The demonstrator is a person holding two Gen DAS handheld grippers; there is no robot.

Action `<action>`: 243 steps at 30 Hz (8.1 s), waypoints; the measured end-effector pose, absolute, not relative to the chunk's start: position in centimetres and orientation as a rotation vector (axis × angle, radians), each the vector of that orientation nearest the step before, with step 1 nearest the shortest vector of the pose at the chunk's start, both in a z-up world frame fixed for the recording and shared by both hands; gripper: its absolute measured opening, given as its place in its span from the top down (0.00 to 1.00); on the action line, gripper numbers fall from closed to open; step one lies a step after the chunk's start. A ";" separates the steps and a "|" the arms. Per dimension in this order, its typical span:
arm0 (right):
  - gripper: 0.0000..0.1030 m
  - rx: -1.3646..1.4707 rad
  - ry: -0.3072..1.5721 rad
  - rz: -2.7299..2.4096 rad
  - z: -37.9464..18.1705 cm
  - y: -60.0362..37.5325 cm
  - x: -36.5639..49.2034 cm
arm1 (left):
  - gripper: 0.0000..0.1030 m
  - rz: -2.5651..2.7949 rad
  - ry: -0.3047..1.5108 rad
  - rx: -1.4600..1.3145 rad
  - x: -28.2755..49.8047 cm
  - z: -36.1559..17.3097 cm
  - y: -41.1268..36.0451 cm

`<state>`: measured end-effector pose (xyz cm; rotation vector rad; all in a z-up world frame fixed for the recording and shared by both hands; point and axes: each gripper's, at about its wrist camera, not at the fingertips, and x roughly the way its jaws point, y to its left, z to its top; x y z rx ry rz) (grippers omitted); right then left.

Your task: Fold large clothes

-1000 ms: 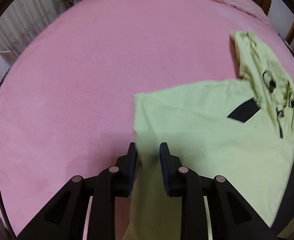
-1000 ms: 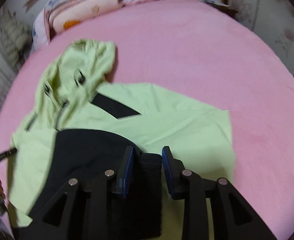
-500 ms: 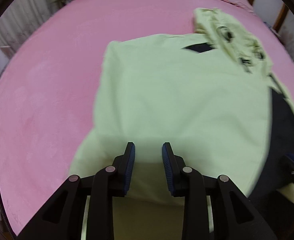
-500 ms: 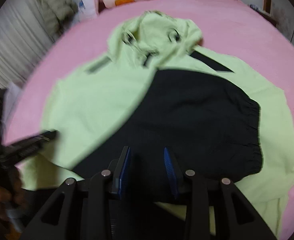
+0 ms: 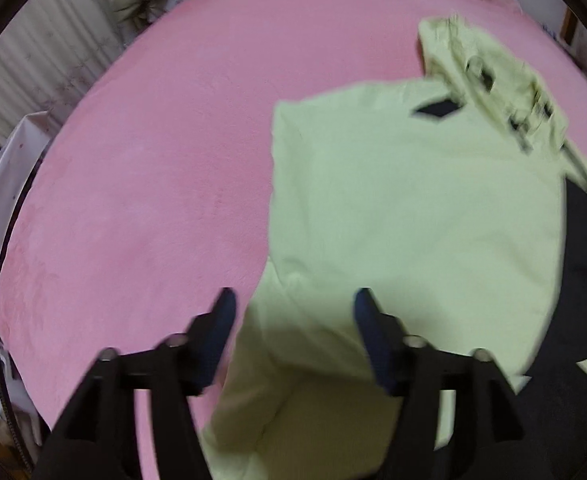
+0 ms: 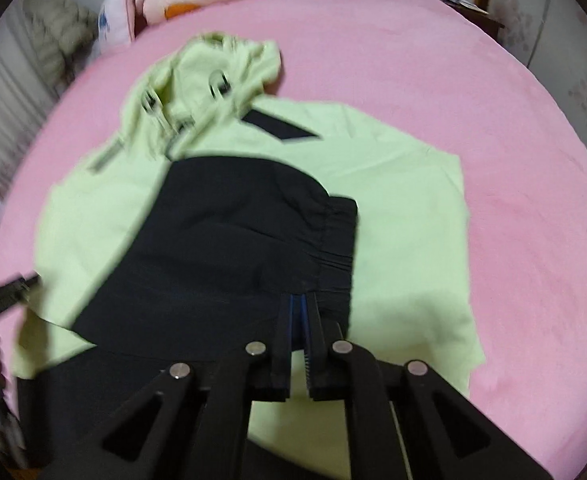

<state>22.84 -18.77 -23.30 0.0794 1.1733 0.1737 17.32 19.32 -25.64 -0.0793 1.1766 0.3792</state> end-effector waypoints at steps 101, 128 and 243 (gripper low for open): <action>0.65 0.278 1.394 0.055 -28.5 -35.2 -4.8 | 0.48 -0.054 1.373 -0.241 -8.8 -30.3 21.2; 0.94 0.366 1.090 0.298 -11.2 -31.9 -1.1 | 0.96 -0.020 1.149 -0.783 -4.6 -15.2 26.5; 0.80 0.025 1.529 0.099 -22.7 -24.5 33.5 | 0.05 0.192 1.448 -0.179 29.3 -19.3 20.4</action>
